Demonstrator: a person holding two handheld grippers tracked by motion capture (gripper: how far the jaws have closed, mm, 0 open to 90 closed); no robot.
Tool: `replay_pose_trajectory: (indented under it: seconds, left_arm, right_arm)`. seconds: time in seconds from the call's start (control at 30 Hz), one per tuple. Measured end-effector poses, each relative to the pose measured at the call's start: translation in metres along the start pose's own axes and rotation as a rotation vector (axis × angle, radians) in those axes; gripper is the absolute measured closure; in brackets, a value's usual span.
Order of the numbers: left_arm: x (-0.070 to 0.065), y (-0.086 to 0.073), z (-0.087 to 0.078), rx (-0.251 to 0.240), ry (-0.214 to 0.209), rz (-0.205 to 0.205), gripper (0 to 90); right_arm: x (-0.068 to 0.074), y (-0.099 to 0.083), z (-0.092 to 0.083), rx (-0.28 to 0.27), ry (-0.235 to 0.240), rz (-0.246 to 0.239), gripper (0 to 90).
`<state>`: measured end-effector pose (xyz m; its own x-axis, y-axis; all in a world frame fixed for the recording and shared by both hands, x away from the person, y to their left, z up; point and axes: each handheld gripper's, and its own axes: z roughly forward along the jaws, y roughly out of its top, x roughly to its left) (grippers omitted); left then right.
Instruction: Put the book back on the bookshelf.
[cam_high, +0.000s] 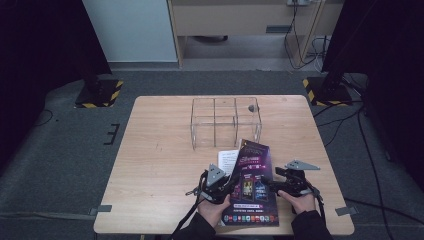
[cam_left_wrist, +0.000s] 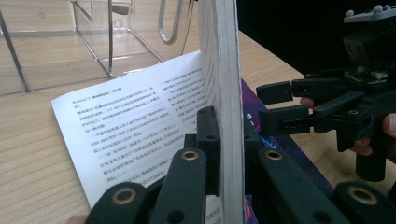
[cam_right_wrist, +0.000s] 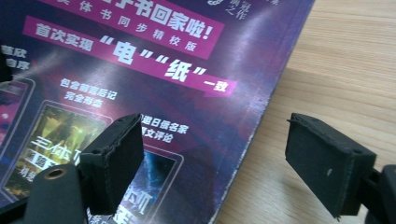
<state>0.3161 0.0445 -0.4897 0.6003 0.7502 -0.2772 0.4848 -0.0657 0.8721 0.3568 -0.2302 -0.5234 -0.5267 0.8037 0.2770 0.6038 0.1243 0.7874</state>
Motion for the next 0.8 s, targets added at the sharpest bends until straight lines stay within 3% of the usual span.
replay_pose_trajectory:
  seconds: [0.33,0.8]
  left_arm:
    - [-0.001,0.001,-0.002,-0.014,-0.001,0.004,84.7]
    - [0.0,-0.001,-0.001,-0.018,-0.001,0.003,84.7]
  right_arm:
    - [0.0,-0.002,0.007,0.042,0.072,0.015,18.5]
    - [-0.003,-0.006,0.018,0.087,0.22,0.111,20.7]
